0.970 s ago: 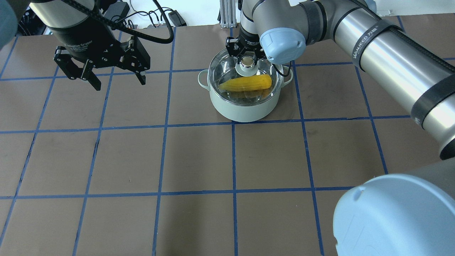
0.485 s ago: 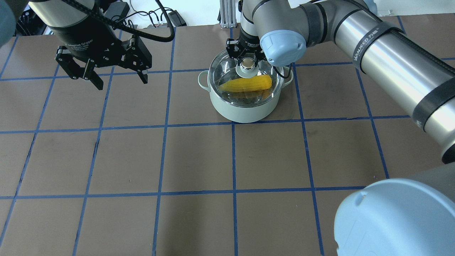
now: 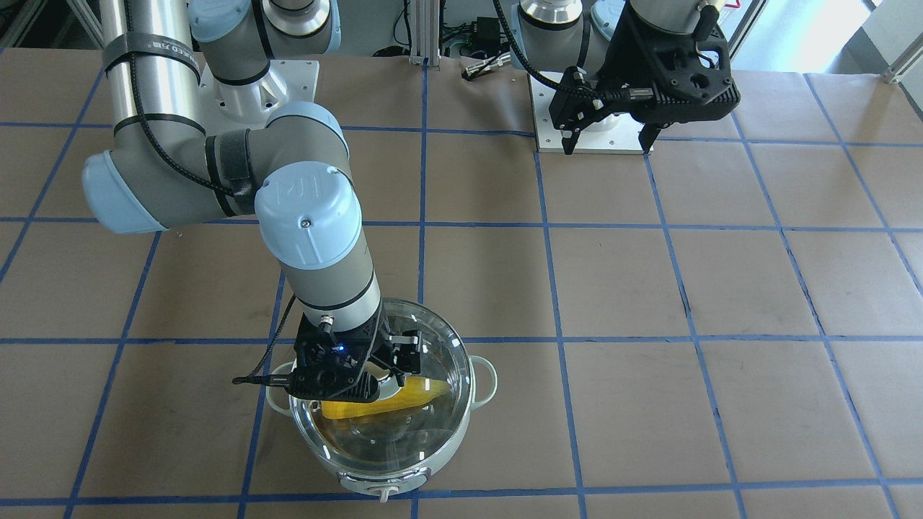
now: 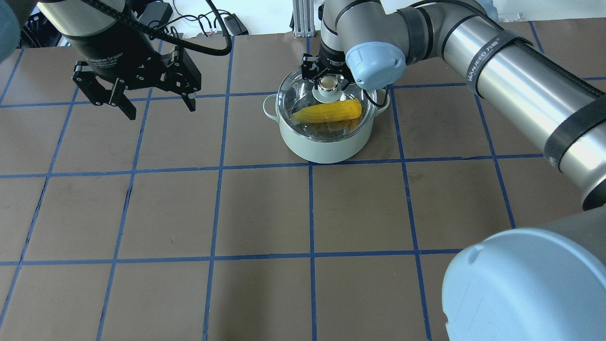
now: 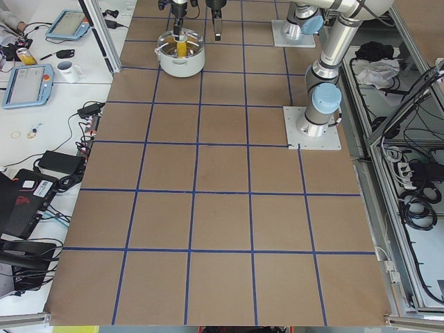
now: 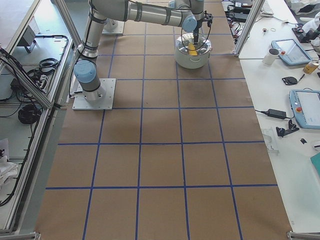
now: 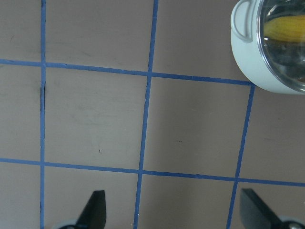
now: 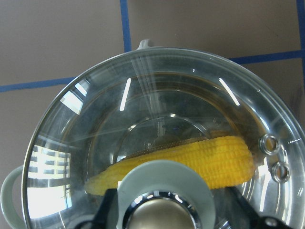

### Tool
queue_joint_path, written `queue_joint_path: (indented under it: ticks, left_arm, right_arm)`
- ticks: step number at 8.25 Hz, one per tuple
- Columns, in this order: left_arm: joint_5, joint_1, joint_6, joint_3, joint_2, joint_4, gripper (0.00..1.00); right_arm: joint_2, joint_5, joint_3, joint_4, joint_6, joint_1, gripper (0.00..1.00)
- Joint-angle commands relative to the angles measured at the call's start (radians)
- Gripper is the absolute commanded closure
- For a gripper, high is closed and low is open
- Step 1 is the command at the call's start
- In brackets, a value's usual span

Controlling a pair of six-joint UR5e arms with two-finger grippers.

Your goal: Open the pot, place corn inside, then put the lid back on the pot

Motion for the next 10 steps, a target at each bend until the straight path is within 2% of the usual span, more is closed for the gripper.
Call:
queue_joint_path:
  ticks: [1,3,5,6,8,10]
  left_arm:
    - [0.003,0.001,0.000,0.000,-0.015,0.001,0.00]
    - [0.003,0.001,0.000,0.000,-0.017,0.001,0.00]
    - [0.001,0.001,-0.002,0.000,-0.017,0.001,0.00]
    - [0.003,0.001,0.000,0.000,-0.015,0.001,0.00]
    - [0.006,0.001,0.003,0.000,-0.012,-0.001,0.00]
    - [0.009,0.001,0.006,0.000,-0.011,-0.001,0.00]
  right_arm:
    - [-0.010,0.004,-0.006,0.002,0.007,0.000,0.00]
    - [-0.086,-0.013,0.019,0.027,-0.051,-0.003,0.00]
    - [-0.249,-0.076,0.130,0.124,-0.128,-0.034,0.00]
    - [-0.327,-0.074,0.161,0.147,-0.134,-0.067,0.00]
    - [-0.492,-0.064,0.168,0.353,-0.201,-0.139,0.00]
    - [-0.586,-0.061,0.168,0.419,-0.203,-0.147,0.00]
